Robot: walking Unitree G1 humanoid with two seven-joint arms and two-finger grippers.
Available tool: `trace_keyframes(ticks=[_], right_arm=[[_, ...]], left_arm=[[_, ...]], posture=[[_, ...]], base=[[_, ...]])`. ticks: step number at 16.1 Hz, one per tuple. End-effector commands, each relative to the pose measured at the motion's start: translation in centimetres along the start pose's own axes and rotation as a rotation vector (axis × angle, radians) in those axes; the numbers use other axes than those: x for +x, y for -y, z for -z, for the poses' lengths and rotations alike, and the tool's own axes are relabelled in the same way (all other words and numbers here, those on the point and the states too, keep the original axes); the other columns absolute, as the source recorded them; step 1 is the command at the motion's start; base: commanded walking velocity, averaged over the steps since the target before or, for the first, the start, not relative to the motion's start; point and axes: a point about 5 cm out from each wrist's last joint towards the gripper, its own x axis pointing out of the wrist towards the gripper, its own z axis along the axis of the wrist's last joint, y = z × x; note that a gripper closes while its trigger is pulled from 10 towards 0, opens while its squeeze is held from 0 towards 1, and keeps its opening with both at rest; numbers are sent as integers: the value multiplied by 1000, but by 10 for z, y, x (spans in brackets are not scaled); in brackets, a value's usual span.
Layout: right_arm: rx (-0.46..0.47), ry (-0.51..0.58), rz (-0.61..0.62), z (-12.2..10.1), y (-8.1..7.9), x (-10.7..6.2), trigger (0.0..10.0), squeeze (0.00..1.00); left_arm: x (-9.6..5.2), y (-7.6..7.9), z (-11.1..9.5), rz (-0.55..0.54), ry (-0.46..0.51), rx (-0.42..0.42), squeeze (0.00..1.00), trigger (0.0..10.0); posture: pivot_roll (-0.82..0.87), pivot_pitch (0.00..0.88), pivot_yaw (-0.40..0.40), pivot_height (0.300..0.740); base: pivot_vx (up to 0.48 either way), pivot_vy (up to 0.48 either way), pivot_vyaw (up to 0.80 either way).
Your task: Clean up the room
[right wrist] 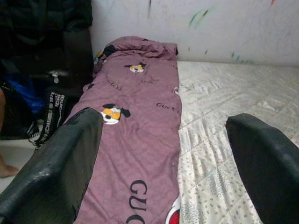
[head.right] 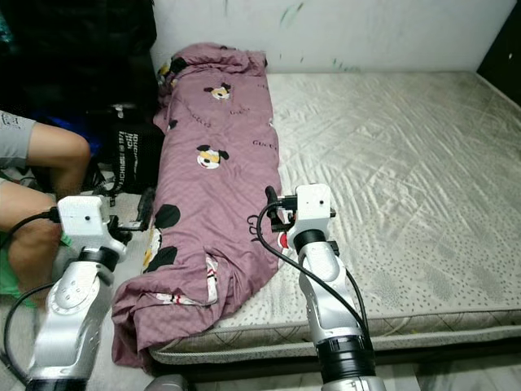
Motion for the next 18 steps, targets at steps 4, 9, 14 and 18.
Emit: trace_keyframes(ticks=[4, 9, 14, 18], right_arm=[[9, 31, -19, -10, -2, -1, 10000, 0], [8, 22, -24, -11, -1, 1, 10000, 0], [9, 7, -27, -9, -1, 2, 10000, 0], [9, -1, -32, -8, -1, 2, 10000, 0]], left_arm=[[-13, -13, 2, -44, -23, 73, 0, 10000], [-4, -10, -5, -59, 4, 92, 0, 10000], [-1, -9, -3, -66, -12, 70, 0, 10000], [0, -14, 0, -116, -35, 31, 0, 10000]], posture=[[72, 22, -14, 686], [69, 23, -17, 621], [66, 25, -19, 608], [67, 21, -21, 608]], base=[[0, 0, 0], [0, 0, 0], [0, 0, 0], [0, 0, 0]])
